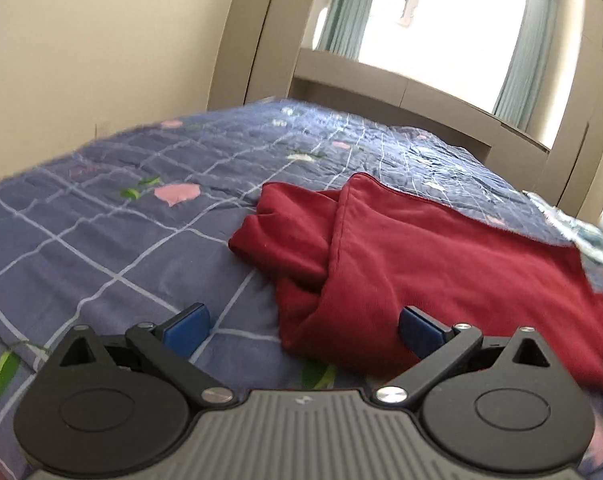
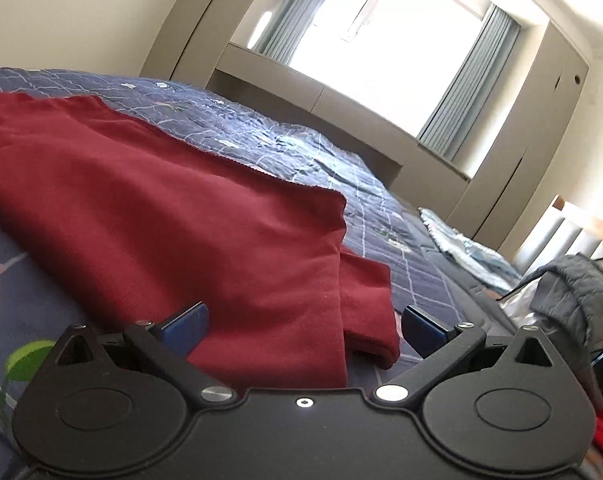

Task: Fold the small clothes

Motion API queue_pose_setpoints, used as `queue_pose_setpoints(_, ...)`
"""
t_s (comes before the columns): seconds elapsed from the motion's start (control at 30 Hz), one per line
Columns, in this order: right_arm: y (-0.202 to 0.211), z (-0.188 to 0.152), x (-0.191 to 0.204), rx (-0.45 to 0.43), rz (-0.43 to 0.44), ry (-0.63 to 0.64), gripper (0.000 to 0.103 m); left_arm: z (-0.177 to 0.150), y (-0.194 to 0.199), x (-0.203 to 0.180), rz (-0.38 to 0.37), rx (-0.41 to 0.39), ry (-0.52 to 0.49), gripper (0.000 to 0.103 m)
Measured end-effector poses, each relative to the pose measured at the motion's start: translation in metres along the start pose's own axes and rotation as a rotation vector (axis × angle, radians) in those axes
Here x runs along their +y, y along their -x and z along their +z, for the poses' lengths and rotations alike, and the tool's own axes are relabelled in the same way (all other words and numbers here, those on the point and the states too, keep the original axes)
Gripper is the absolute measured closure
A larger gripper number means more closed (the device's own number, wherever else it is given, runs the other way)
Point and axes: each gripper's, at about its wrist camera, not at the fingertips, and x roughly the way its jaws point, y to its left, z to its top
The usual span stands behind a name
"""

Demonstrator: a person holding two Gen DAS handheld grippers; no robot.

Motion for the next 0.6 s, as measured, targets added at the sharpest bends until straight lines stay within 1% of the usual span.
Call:
queue_pose_setpoints(0.03,-0.001,-0.001,-0.001,0.000,0.000,-0.003,0.001,-0.002,0.001,-0.002,0.006,-0.011,-0.019,0.000)
queue_pose_setpoints(0.1,0.001,-0.002,-0.003,0.002,0.002,-0.022,0.001,-0.003,0.005,-0.003,-0.003,-0.019,-0.015,0.000)
queue_pose_setpoints(0.17,0.007,0.000,-0.006,0.011,0.010,-0.052,0.001,-0.003,0.007,0.003,-0.027,-0.032,0.017,0.000)
queue_pose_setpoints(0.23,0.016,0.003,-0.014,0.015,0.020,-0.118,0.001,-0.005,0.010,0.011,-0.059,-0.048,0.057,0.000)
queue_pose_setpoints(0.3,0.028,0.010,-0.019,-0.021,0.009,-0.191,0.001,-0.005,0.011,0.017,-0.086,-0.057,0.096,0.000)
queue_pose_setpoints(0.33,0.033,0.015,-0.018,-0.040,0.013,-0.207,0.001,-0.005,0.011,0.020,-0.093,-0.060,0.111,0.000)
queue_pose_setpoints(0.37,0.035,0.019,-0.016,-0.052,0.024,-0.203,0.001,-0.005,0.010,0.022,-0.096,-0.061,0.125,0.000)
queue_pose_setpoints(0.47,0.029,0.041,0.001,-0.074,0.079,-0.119,0.001,-0.005,0.007,0.021,-0.084,-0.061,0.121,0.000)
queue_pose_setpoints(0.53,0.019,0.054,0.015,-0.092,0.103,-0.059,0.001,-0.005,0.007,0.020,-0.081,-0.061,0.113,0.000)
queue_pose_setpoints(0.6,0.004,0.070,0.027,-0.091,0.134,-0.019,0.001,-0.005,0.008,0.021,-0.089,-0.062,0.125,0.000)
